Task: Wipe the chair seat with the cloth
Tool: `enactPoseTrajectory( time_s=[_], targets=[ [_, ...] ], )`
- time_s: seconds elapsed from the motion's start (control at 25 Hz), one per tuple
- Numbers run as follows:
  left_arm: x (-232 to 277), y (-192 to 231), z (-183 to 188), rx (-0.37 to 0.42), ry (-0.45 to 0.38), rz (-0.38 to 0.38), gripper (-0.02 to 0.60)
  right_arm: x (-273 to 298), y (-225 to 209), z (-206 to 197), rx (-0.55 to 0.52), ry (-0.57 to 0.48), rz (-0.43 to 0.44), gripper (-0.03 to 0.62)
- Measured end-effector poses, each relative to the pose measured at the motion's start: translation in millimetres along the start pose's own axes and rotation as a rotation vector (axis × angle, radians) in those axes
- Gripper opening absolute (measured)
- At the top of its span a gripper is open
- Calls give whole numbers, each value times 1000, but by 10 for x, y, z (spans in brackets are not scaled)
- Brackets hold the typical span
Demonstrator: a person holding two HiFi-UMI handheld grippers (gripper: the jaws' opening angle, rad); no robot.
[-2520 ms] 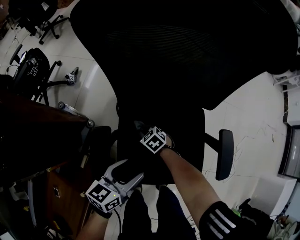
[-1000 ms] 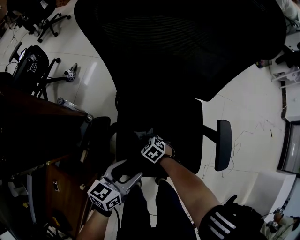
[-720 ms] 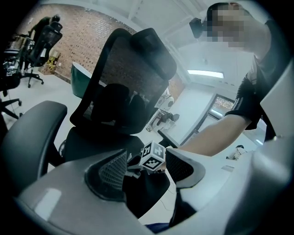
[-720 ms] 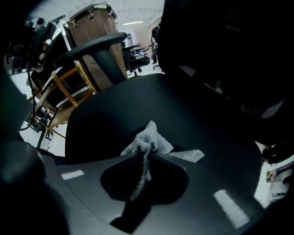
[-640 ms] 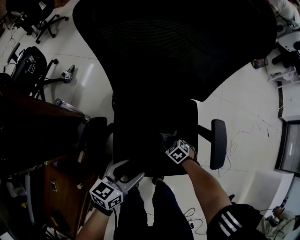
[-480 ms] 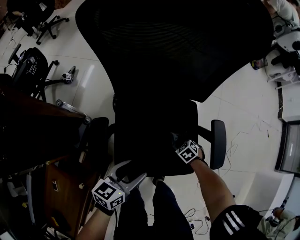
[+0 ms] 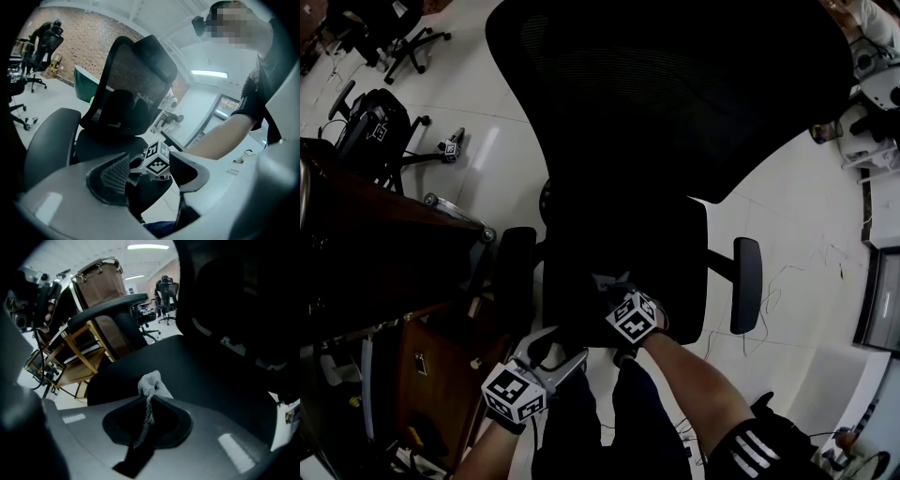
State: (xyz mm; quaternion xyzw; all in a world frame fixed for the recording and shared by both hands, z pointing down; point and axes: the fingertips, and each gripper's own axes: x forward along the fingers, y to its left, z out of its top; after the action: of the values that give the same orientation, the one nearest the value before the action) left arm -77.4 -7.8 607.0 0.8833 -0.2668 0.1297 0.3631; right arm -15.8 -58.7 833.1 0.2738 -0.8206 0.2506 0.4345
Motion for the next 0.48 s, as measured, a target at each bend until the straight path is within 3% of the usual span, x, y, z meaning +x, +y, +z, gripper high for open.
enactPoseTrajectory(
  time_s=[0.12, 0.24, 0.48],
  targets=[
    [-93, 53, -106, -15, -4, 17, 288, 304, 686, 353, -35, -33, 97, 37],
    [-143, 80, -142, -22, -2, 36, 288, 532, 1144, 451, -100, -6, 149, 37],
    [-136, 93, -261, -35, -1, 37, 288, 587, 1168, 166, -104, 23, 175, 37]
  ],
)
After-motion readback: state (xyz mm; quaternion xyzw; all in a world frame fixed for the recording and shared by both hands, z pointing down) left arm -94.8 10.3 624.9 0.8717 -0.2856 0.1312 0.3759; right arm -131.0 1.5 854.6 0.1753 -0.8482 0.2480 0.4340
